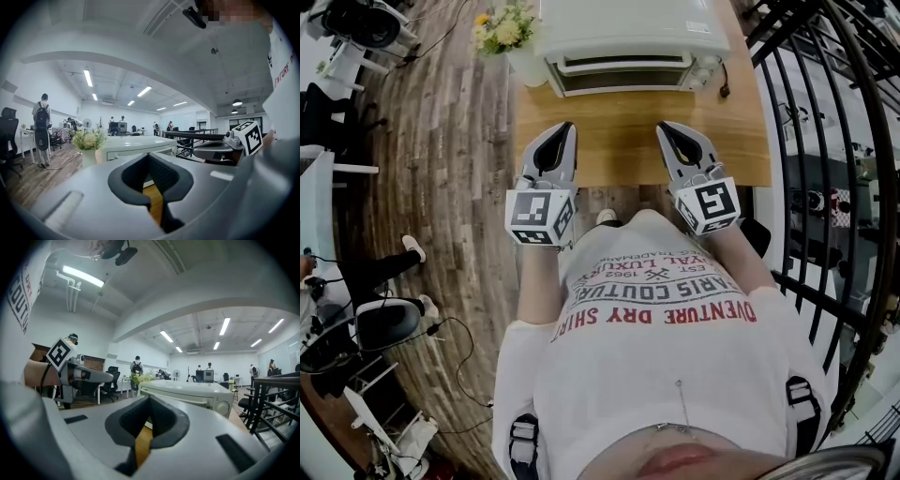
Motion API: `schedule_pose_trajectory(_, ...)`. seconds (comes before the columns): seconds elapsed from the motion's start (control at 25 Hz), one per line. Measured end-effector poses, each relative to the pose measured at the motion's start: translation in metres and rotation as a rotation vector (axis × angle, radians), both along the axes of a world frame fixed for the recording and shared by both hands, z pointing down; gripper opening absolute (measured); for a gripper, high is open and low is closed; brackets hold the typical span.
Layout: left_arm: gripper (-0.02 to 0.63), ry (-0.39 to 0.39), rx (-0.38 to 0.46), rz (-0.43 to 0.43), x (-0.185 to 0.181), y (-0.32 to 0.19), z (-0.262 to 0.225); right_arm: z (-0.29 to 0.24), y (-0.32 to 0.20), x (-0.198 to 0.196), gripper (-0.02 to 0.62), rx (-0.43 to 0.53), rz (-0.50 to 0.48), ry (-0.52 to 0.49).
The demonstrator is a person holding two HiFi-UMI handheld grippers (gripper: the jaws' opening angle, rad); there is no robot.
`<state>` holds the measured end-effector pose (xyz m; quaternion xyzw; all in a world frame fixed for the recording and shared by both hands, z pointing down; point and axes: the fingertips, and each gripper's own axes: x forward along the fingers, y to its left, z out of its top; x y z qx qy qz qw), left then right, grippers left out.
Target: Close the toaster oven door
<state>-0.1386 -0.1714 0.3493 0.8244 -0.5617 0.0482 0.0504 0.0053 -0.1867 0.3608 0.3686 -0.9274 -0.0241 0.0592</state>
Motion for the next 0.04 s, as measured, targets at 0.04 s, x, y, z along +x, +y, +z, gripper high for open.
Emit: schedule_pose_trajectory(0.04,0.012,0.001,0.0,0.0,0.0002,-0.0008,0.0001,0.0002,-0.0007,-0.0002,0.005,-0.001,-0.001,0.0)
